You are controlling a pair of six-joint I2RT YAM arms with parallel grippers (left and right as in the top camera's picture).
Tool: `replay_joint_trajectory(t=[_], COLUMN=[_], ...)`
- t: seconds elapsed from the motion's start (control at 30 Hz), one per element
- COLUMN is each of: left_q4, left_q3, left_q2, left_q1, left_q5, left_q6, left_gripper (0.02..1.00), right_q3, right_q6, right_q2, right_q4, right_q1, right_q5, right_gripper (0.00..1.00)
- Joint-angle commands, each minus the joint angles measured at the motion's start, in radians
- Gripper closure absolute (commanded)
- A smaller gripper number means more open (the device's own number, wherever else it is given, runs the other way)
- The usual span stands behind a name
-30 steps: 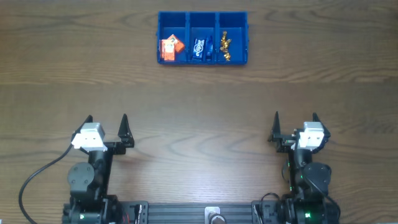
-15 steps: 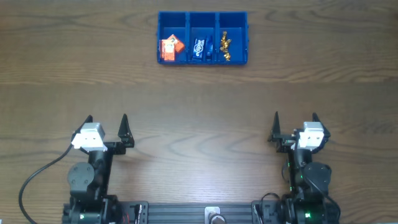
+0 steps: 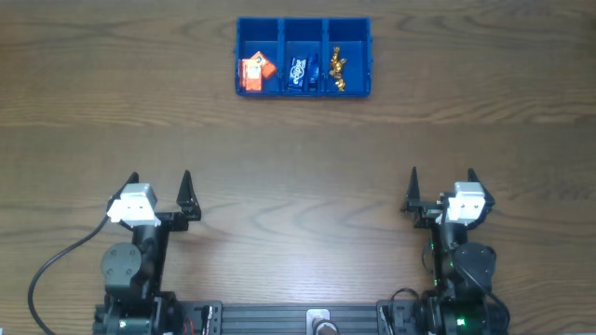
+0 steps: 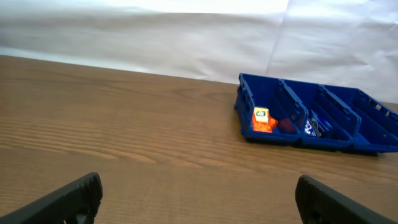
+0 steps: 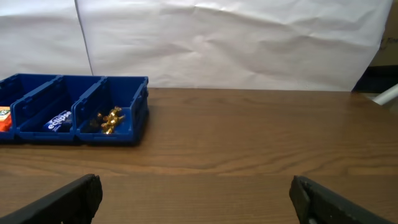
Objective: Sort Candies Into Trays
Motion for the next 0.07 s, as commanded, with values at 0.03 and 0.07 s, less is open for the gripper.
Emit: replay_joint_trajectory(t=[0.03,0.07], left_q4=[-0.041,-0.041], left_q3=[-0.016,-0.016], left_q2=[-0.006,-0.006], left_q1=[0.006,0.006], left_q5=[0.006,0.006], left_q6=[0.003,0.003], left_gripper=[0.02,0.02], right_q3=[-0.002,-0.002], right_q6=[-0.011,-0.011], right_q2=[-0.008,-0.008], right_q4=[-0.005,-0.006], right_q1=[-0.006,-0.006], right_q5=[-0.01,-0.01], right_gripper=[0.003,0.003])
